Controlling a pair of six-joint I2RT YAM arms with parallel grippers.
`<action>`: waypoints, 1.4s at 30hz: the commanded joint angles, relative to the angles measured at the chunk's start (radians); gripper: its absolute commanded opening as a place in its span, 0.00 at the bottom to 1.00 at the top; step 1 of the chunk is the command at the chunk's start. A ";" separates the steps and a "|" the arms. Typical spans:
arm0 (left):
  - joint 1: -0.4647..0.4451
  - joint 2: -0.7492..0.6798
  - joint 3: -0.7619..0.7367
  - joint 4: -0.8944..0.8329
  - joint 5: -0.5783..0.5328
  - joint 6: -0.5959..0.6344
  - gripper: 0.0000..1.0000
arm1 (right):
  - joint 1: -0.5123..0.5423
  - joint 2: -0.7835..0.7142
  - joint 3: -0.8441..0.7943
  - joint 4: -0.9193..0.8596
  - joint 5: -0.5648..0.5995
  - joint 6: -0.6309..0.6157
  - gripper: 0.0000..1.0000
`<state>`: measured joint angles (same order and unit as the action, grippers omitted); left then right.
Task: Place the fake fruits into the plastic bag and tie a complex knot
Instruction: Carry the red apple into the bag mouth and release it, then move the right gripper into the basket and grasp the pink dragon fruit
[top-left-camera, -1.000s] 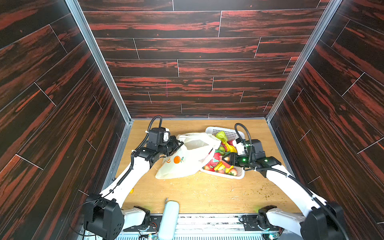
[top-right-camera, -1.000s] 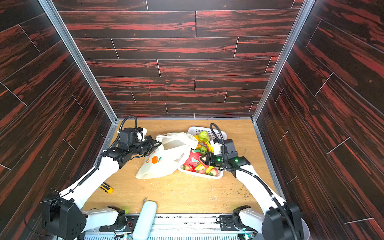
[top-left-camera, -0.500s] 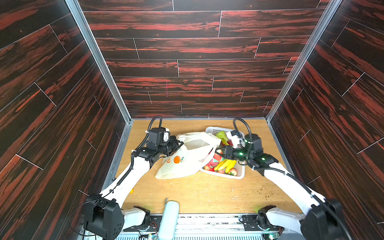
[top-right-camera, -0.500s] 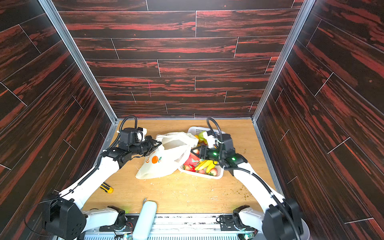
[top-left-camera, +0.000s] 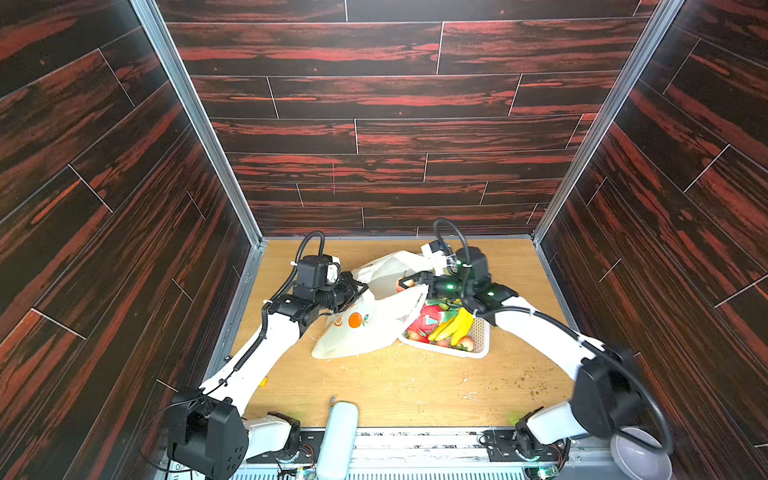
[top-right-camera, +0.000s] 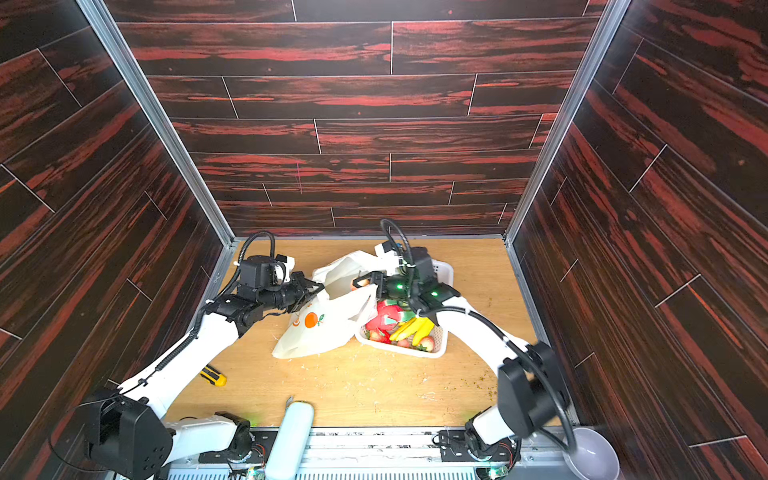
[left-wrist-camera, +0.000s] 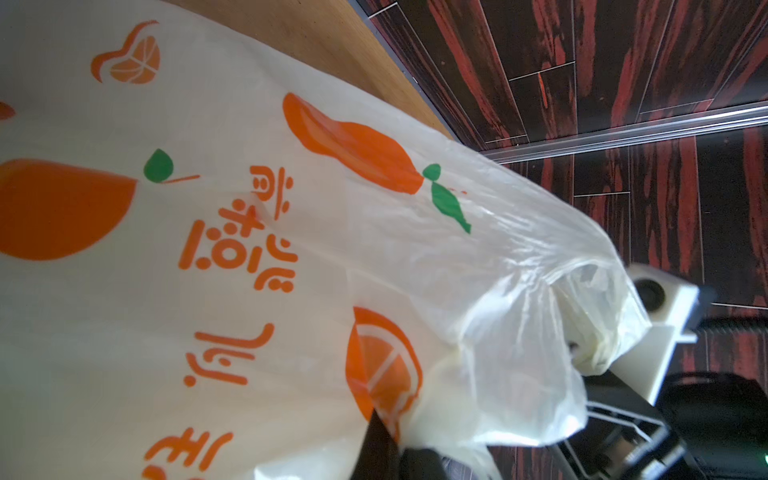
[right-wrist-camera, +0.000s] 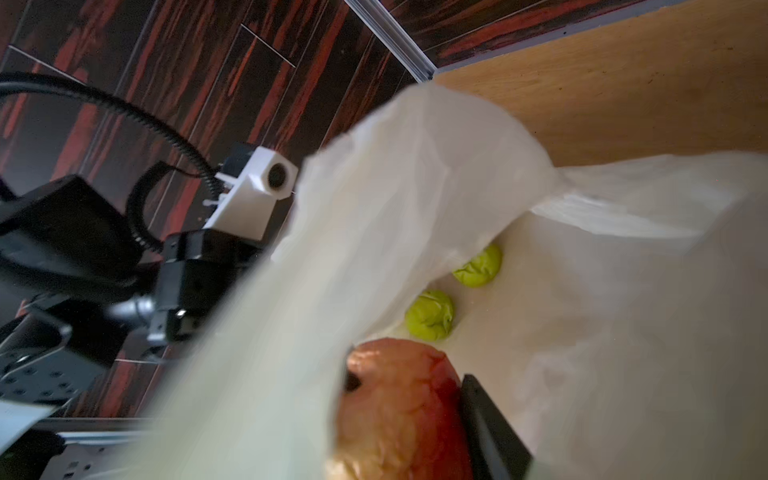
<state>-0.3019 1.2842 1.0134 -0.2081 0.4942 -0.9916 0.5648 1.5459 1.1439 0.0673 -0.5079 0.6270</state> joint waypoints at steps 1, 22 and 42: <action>0.005 -0.002 -0.001 0.021 0.011 0.006 0.00 | 0.015 0.069 0.044 0.026 0.011 -0.006 0.38; 0.004 0.007 -0.001 0.024 0.005 -0.005 0.00 | 0.017 0.048 0.048 -0.056 0.044 -0.058 0.73; 0.004 0.004 -0.007 0.018 -0.004 -0.002 0.00 | -0.015 -0.138 -0.054 -0.151 0.124 -0.097 0.82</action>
<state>-0.3019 1.2945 1.0134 -0.2008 0.4938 -0.9920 0.5667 1.4723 1.1168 -0.0364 -0.4088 0.5426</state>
